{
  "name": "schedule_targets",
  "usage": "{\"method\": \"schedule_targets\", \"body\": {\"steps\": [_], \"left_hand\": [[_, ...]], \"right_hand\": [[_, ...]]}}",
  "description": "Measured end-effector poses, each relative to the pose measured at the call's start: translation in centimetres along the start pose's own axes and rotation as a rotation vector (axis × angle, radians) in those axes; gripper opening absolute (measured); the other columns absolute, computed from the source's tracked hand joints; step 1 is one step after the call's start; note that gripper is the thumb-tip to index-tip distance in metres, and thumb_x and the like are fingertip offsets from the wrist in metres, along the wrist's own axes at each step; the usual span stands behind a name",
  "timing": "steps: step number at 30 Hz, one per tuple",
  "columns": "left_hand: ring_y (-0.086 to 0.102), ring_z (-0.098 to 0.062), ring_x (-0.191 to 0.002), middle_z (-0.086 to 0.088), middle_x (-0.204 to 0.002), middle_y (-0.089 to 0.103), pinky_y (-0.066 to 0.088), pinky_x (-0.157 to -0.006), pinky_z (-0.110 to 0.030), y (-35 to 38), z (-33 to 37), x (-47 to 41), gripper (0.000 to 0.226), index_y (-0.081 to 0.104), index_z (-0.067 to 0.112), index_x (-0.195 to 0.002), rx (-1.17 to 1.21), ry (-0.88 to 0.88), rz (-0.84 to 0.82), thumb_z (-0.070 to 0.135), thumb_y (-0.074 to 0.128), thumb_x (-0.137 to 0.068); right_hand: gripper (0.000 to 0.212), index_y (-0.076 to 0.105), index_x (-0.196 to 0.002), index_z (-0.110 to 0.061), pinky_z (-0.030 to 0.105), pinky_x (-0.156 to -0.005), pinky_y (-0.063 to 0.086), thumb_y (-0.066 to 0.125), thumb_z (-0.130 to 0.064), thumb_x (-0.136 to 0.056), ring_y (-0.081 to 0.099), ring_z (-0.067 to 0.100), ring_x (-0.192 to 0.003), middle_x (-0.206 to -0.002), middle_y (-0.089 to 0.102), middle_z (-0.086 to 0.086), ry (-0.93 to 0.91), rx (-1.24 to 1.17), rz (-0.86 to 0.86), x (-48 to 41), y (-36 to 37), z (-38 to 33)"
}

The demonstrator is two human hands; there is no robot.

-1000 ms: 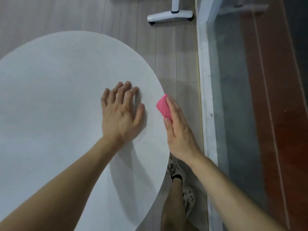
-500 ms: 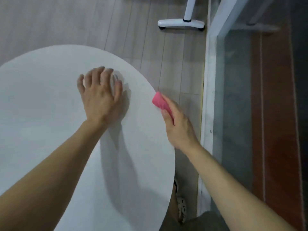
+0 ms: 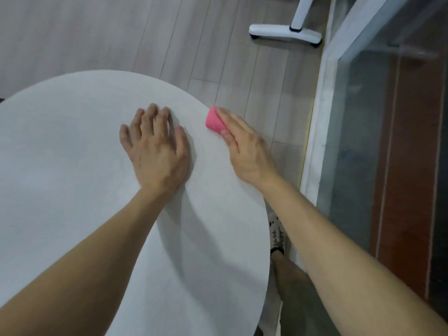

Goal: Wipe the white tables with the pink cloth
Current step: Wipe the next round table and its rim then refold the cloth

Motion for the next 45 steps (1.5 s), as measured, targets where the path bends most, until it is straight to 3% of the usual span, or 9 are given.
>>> {"method": "schedule_targets", "body": {"steps": [5, 9, 12, 16, 21, 25, 31, 37, 45], "left_hand": [[0.028, -0.027, -0.162, -0.001, -0.17, 0.041, 0.016, -0.132, -0.06, 0.1, 0.2, 0.9, 0.054, 0.048, 0.024, -0.157, -0.002, 0.001, -0.02, 0.046, 0.046, -0.108], [0.029, -0.026, -0.162, -0.001, -0.17, 0.041, 0.017, -0.131, -0.06, 0.4, 0.1, 0.2, 0.055, 0.047, 0.024, -0.157, -0.014, -0.002, -0.017, 0.045, 0.047, -0.106], [0.032, -0.026, -0.161, -0.001, -0.17, 0.043, 0.019, -0.131, -0.06, 0.4, 0.4, 0.0, 0.055, 0.049, 0.023, -0.157, -0.038, -0.007, -0.002, 0.045, 0.048, -0.106], [0.035, -0.027, -0.161, -0.002, -0.169, 0.044, 0.022, -0.129, -0.061, -0.2, -0.2, 0.4, 0.056, 0.052, 0.021, -0.157, -0.047, 0.004, 0.002, 0.043, 0.05, -0.105], [0.034, -0.028, -0.161, -0.003, -0.17, 0.043, 0.023, -0.128, -0.062, -0.1, -0.3, 0.6, 0.058, 0.053, 0.02, -0.157, -0.04, 0.035, -0.006, 0.042, 0.051, -0.104], [0.033, -0.029, -0.162, -0.005, -0.171, 0.041, 0.024, -0.127, -0.065, 0.1, 0.0, 0.4, 0.06, 0.052, 0.018, -0.158, -0.049, 0.04, -0.023, 0.041, 0.051, -0.103], [0.03, -0.028, -0.163, -0.004, -0.173, 0.038, 0.024, -0.127, -0.065, 0.0, -0.6, 0.6, 0.063, 0.047, 0.018, -0.162, -0.074, 0.045, -0.039, 0.043, 0.047, -0.105], [0.032, -0.032, -0.163, -0.006, -0.172, 0.04, 0.025, -0.125, -0.068, 0.2, -0.4, 0.6, 0.062, 0.049, 0.016, -0.162, -0.053, 0.05, -0.025, 0.042, 0.049, -0.106], [0.031, -0.033, -0.163, -0.006, -0.174, 0.038, 0.025, -0.125, -0.069, 0.5, -0.9, 0.4, 0.063, 0.05, 0.016, -0.162, -0.058, 0.042, -0.016, 0.041, 0.05, -0.105]], "right_hand": [[0.052, 0.029, -0.169, -0.036, 0.004, -0.121, 0.02, 0.04, -0.028, -0.119, 0.021, -0.022, -0.149, -0.17, 0.02, -0.034, 0.098, -0.05, 0.006, 8.9, -0.7, 1.2], [0.051, 0.041, -0.166, -0.02, 0.017, -0.124, 0.028, 0.045, -0.016, -0.115, 0.041, 0.008, -0.153, -0.171, 0.039, -0.008, -0.008, -0.078, -0.075, 1.4, -1.0, 0.6], [0.047, 0.049, -0.161, -0.013, 0.014, -0.119, 0.027, 0.049, -0.012, -0.113, 0.048, 0.022, -0.148, -0.164, 0.05, 0.004, -0.107, -0.126, -0.229, -8.3, 0.1, -0.8], [0.046, 0.052, -0.158, -0.012, 0.004, -0.114, 0.024, 0.051, -0.011, -0.113, 0.049, 0.014, -0.146, -0.16, 0.055, 0.005, -0.132, -0.281, -0.286, -10.1, 0.7, -1.3], [0.049, 0.043, -0.165, -0.022, 0.025, -0.126, 0.036, 0.048, -0.019, -0.117, 0.041, 0.005, -0.155, -0.169, 0.043, -0.01, -0.053, -0.425, -0.237, 0.7, -2.0, 2.7], [0.048, 0.043, -0.165, -0.018, 0.015, -0.125, 0.029, 0.044, -0.016, -0.117, 0.041, 0.008, -0.155, -0.169, 0.044, -0.004, -0.051, -0.438, -0.317, -3.6, -1.5, 2.4], [0.046, 0.053, -0.158, -0.013, -0.01, -0.098, 0.018, 0.048, -0.009, -0.113, 0.052, 0.021, -0.142, -0.158, 0.056, 0.007, -0.203, -0.397, -0.464, -16.0, 2.9, -2.6], [0.047, 0.046, -0.164, -0.017, 0.02, -0.126, 0.032, 0.046, -0.016, -0.116, 0.041, 0.004, -0.154, -0.167, 0.047, -0.007, -0.156, -0.432, -0.408, -6.6, -1.8, 1.5], [0.047, 0.055, -0.157, -0.016, 0.011, -0.111, 0.032, 0.048, -0.01, -0.112, 0.053, 0.019, -0.144, -0.159, 0.056, 0.003, -0.266, -0.289, -0.537, -20.1, 5.1, -4.9]]}}
Point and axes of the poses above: each hand's wrist, its own x-axis away from the middle knuckle, its own y-axis out of the palm, z = x × y, the point moved 3 cm from there along -x, towards the middle knuckle
